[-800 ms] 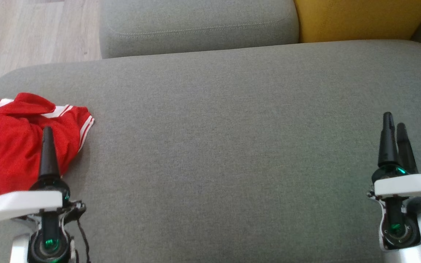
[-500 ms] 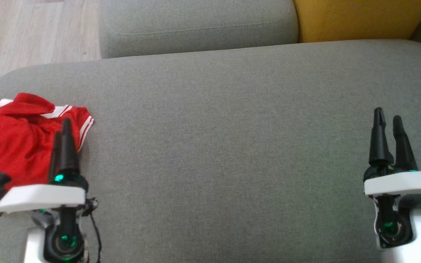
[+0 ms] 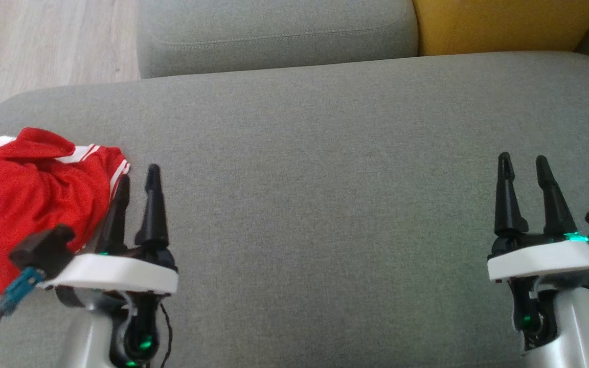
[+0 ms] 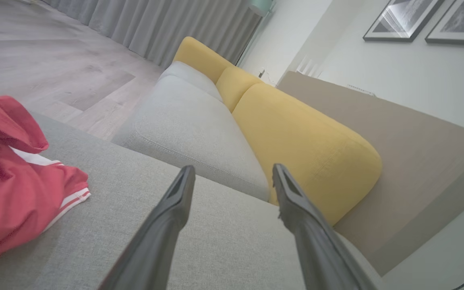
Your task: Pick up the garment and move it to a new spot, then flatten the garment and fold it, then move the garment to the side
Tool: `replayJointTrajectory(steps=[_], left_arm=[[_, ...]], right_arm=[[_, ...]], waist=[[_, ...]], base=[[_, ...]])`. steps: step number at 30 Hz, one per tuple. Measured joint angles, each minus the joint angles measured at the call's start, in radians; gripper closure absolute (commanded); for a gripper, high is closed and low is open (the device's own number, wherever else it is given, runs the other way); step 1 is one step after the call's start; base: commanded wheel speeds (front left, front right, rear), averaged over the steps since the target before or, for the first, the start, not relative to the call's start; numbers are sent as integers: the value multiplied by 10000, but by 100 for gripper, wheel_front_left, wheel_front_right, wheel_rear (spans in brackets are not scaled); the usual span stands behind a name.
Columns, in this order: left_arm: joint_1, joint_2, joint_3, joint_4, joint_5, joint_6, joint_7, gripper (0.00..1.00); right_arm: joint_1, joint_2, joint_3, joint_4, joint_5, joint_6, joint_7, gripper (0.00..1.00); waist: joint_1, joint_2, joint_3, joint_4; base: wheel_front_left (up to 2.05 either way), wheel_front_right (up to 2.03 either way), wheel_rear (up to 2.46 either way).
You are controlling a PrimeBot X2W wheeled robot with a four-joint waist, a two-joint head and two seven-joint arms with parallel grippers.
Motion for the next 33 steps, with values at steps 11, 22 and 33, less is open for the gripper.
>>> replayJointTrajectory(steps=[11,22,33], left_arm=[[-6,481,-1124,224,2117,800,-282,0],[-16,1022,-2194,525,3442,1806,-627,0],[-71,1200,-2708,535,4034,2265,-903,0]], right_arm=[[14,65,184,268,-1628,0,-351,0],[88,71,385,151,-2723,0,-663,0],[395,71,485,100,-3476,0,-993,0]], waist=[[0,0,12,-24],[0,0,-34,-6],[0,0,2,19]], base=[[0,0,0],[0,0,0],[0,0,0]])
